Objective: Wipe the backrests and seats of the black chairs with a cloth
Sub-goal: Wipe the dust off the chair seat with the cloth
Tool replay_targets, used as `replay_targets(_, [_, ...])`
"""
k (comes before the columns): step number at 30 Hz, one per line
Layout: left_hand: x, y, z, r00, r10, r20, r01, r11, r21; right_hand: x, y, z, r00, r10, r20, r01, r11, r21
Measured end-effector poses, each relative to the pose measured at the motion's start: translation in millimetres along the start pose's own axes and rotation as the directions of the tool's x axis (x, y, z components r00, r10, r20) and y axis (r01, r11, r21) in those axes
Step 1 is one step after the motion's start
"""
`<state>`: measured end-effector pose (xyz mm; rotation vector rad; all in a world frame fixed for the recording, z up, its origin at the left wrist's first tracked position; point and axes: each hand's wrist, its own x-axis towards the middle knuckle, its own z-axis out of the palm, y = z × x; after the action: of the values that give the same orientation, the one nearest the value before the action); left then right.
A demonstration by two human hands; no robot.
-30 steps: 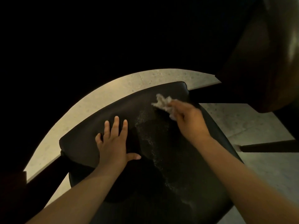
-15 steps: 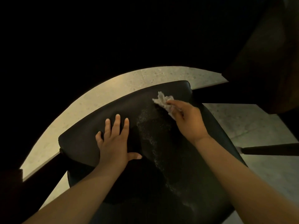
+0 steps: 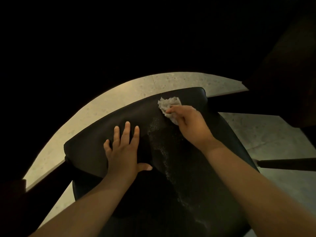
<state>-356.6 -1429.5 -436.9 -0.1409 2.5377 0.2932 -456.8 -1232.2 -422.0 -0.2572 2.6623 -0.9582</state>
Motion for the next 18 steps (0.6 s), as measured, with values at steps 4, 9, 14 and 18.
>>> replay_targets(4, [-1, 0, 2, 1.0, 0.003, -0.021, -0.003, 1.0, 0.015, 15, 6, -16, 0.98, -0.009, -0.199, 0.036, 0.99, 0.133])
replay_targets(9, [-1, 0, 1, 1.0, -0.002, -0.009, 0.002, 0.999, 0.035, 84, 12, 11, 0.965, 0.24, -0.11, -0.246, 0.969, -0.039])
replay_targets(14, [0, 1, 0, 1.0, -0.015, -0.007, 0.016, 0.999, 0.044, 69, 1, 25, 0.995, 0.072, -0.071, -0.071, 0.997, 0.011])
replay_targets(18, [0, 1, -1, 1.0, -0.018, 0.002, 0.018, 0.999, 0.048, 31, -5, 10, 0.995, -0.063, 0.081, 0.055, 0.994, 0.097])
